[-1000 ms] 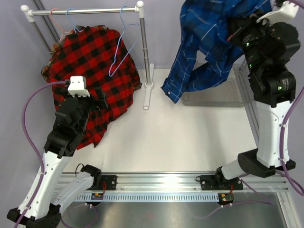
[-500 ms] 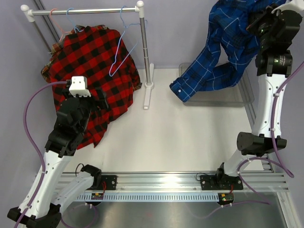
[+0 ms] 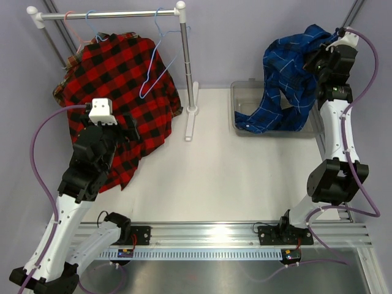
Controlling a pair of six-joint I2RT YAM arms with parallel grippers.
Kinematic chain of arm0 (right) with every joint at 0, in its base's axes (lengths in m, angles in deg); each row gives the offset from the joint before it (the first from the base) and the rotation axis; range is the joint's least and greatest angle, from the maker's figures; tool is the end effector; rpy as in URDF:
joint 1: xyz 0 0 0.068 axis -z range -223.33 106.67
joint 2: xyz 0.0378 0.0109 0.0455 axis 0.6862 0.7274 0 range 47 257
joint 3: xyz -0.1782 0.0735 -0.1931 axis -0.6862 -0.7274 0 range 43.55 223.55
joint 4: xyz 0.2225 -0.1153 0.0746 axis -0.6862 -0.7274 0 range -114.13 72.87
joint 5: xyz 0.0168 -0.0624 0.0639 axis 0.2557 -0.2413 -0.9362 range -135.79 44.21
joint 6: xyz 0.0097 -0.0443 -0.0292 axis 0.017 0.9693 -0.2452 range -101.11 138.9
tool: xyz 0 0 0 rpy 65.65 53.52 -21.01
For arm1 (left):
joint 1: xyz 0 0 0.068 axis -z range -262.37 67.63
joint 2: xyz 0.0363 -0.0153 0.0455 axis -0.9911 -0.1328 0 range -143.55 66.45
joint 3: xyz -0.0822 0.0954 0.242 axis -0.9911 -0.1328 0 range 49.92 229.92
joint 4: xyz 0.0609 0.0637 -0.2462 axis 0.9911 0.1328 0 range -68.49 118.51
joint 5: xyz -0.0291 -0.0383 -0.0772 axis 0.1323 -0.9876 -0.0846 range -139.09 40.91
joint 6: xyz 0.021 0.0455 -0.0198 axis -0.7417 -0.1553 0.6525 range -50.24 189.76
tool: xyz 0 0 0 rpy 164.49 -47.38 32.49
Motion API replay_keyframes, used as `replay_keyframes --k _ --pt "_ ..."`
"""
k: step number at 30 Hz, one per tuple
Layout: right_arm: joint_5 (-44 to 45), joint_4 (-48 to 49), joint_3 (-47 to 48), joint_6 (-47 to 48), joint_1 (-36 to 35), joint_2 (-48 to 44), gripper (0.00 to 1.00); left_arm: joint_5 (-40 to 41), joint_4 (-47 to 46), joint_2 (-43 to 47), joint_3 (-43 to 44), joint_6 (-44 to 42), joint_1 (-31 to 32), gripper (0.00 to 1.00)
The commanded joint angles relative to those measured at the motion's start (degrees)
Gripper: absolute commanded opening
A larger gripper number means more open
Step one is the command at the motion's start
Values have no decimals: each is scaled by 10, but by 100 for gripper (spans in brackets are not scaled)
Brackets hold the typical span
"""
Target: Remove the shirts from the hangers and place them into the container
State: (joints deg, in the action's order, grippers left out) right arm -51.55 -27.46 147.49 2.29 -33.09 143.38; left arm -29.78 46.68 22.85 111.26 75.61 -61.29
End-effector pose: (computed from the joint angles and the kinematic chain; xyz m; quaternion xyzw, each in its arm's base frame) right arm 0.3880 -0.0665 0.4623 0.1342 0.7113 0.0745 0.6859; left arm 0.1448 -0.0432 0.4135 -0.0115 0.7489 -0.0289 0.6619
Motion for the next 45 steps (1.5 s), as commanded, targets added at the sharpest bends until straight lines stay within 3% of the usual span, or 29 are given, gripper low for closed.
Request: replay_keyframes --k 1,8,13,28,34,41,45 --pt "-48 133 -57 10 0 -53 0 7 -37 4 -1 3 -2 99" --pt "-66 206 -201 -40 0 -52 0 6 -37 4 -1 3 -2 99" --pt "-66 144 -200 -55 -7 21 0 10 -36 4 -2 2 -2 99" --pt "-1 -252 25 -69 -9 274 0 11 -36 8 -3 1 -2 99" --pt "0 -292 74 -65 -8 330 1 13 -37 7 -3 1 -2 99" --pt "-3 -331 122 -65 -8 359 22 15 -36 4 -3 0 -3 99" --pt "1 -305 94 -65 -9 287 28 13 -35 4 -3 1 -2 99"
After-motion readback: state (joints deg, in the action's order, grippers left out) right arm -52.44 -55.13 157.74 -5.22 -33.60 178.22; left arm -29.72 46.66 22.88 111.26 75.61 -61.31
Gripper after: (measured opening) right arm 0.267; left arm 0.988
